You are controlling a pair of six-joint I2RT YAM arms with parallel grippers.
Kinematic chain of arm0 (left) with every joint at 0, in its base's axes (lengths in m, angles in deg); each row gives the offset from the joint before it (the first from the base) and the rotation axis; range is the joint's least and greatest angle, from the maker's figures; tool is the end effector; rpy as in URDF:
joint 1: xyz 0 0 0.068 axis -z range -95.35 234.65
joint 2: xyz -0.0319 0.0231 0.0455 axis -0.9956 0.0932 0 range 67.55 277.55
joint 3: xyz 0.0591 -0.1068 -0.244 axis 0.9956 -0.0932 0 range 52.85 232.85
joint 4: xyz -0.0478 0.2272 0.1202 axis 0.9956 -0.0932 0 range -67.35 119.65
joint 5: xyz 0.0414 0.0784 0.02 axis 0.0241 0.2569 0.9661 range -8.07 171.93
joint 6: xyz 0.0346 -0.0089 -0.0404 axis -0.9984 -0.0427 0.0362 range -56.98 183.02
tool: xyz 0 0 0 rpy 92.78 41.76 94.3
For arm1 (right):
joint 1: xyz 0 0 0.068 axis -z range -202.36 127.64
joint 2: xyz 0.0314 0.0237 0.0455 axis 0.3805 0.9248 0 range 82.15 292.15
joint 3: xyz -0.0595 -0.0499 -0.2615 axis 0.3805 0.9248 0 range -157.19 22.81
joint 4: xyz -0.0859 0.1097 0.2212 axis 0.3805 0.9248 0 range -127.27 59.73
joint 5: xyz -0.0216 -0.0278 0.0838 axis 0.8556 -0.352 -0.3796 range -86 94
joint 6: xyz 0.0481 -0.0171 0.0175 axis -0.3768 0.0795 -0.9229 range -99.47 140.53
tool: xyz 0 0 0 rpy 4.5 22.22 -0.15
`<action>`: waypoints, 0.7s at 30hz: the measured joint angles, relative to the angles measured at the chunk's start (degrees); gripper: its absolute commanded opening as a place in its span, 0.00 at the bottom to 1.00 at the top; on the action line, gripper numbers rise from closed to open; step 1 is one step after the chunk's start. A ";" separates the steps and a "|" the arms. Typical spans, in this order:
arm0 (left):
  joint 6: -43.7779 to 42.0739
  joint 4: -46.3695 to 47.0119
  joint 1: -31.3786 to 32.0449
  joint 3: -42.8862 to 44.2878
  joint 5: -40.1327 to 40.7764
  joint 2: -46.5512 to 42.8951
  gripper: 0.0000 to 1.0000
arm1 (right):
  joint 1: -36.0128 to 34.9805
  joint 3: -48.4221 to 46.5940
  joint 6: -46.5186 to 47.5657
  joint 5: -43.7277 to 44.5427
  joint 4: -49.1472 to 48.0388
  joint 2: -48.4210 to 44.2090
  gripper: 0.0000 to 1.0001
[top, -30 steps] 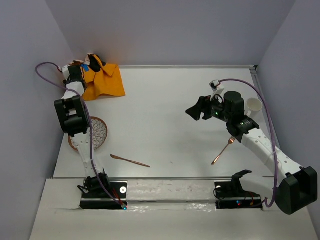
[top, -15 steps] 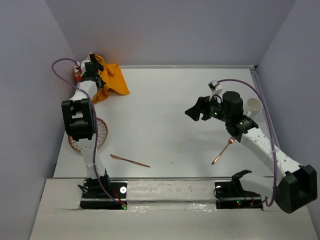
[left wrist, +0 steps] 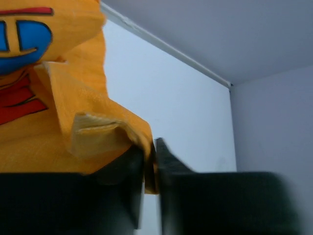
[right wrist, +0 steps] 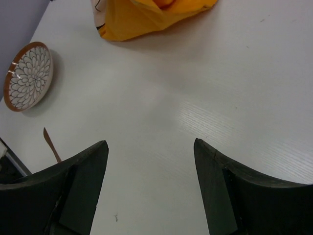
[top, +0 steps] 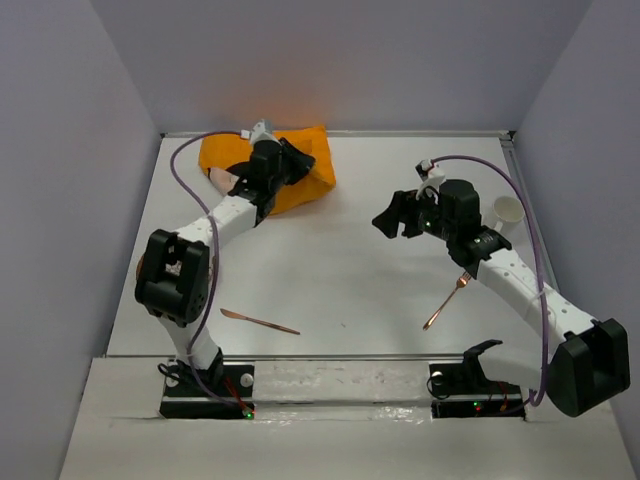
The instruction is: Set the dinner table for one person
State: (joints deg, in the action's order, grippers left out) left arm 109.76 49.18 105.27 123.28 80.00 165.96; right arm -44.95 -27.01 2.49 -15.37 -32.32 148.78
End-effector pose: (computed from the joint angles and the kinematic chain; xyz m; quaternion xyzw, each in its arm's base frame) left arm 0.3848 -0.1461 0.2966 -0.1604 0.7401 -0.3727 0.5363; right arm 0.2421 0.1134 0.3025 -0.1266 0.8117 0.3227 0.4702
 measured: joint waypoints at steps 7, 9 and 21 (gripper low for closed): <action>-0.85 3.96 17.51 -2.12 4.83 2.49 0.88 | 0.00 -0.17 0.28 5.11 1.55 0.79 0.63; -2.34 4.39 20.61 -2.71 6.54 2.27 0.87 | 0.00 -0.20 0.31 6.45 1.70 0.94 0.50; -9.40 0.68 9.31 -9.20 22.10 -10.54 0.73 | 0.00 -1.97 -0.52 8.76 2.36 5.77 0.68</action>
State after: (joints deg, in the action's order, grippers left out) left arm 100.36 49.86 114.58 114.08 102.10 155.43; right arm -44.95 -28.98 1.97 -6.61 -29.96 154.55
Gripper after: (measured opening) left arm 0.751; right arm 0.436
